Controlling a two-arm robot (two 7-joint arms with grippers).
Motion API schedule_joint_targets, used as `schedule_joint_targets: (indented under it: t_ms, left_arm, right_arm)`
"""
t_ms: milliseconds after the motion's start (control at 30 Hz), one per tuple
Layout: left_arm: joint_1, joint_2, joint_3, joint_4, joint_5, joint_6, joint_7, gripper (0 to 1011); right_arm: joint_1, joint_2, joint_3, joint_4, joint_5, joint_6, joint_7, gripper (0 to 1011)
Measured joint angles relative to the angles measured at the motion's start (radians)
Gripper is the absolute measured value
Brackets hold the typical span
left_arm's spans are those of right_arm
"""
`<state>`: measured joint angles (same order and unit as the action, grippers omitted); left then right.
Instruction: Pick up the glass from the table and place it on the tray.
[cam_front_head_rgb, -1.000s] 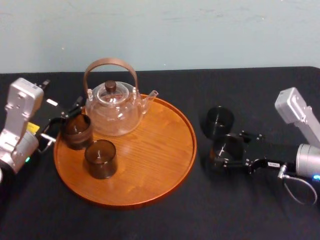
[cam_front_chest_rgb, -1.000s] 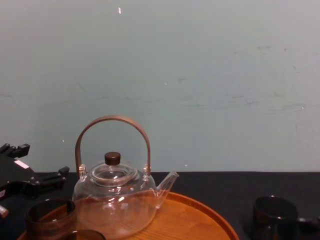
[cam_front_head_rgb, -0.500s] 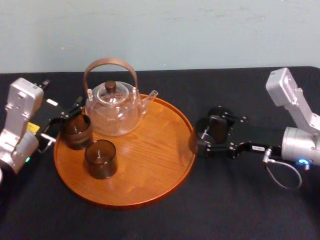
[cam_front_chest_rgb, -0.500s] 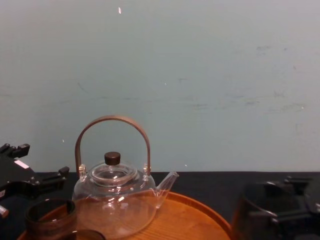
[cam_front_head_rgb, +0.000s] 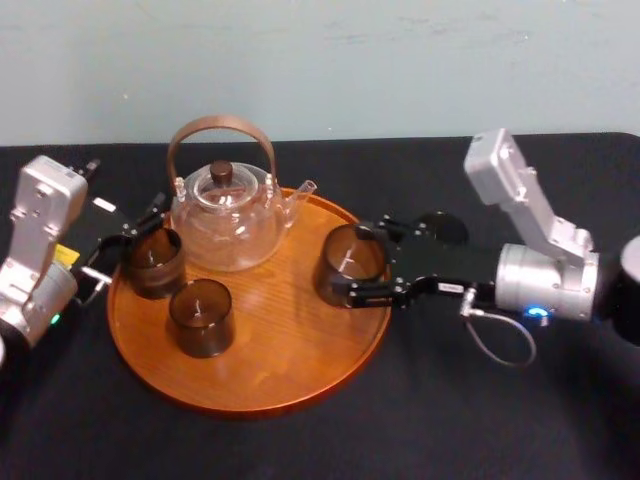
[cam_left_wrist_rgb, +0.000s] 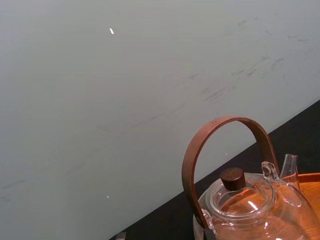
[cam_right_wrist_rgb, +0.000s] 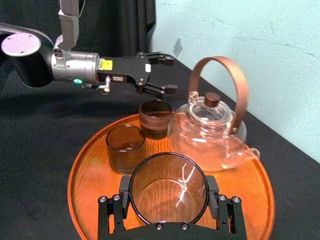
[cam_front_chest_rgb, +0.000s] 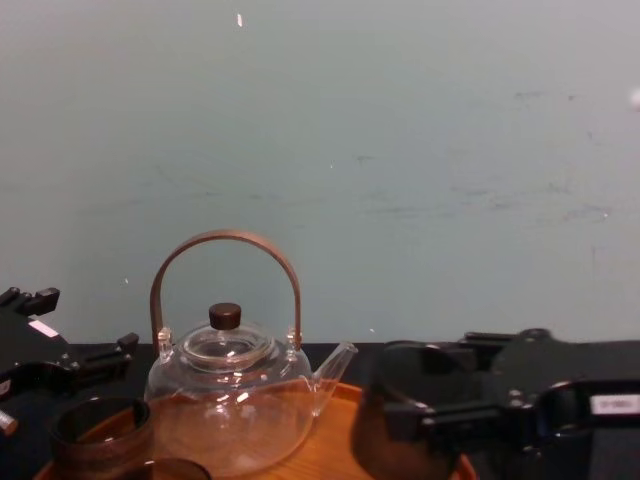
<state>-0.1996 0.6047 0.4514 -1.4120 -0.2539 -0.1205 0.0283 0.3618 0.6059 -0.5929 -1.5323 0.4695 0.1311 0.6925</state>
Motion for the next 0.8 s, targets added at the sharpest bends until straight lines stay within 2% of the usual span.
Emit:
schedule_joint_targets:
  t_ms: [300,533,800]
  left_arm:
    - [0.0,0.0,0.0,0.0,0.0,0.0,0.0,1001]
    - [0.0,0.0,0.0,0.0,0.0,0.0,0.0,1001]
    - [0.0,0.0,0.0,0.0,0.0,0.0,0.0,1001]
  right_arm:
    - [0.03,-0.059,-0.046,0.058,-0.024,-0.024,0.0,904]
    - [0.033,-0.092,-0.064,0.1,-0.04,-0.038,-0.015,904]
    - [0.027,-0.111,-0.078,0.132,-0.054,-0.043,-0.015,904]
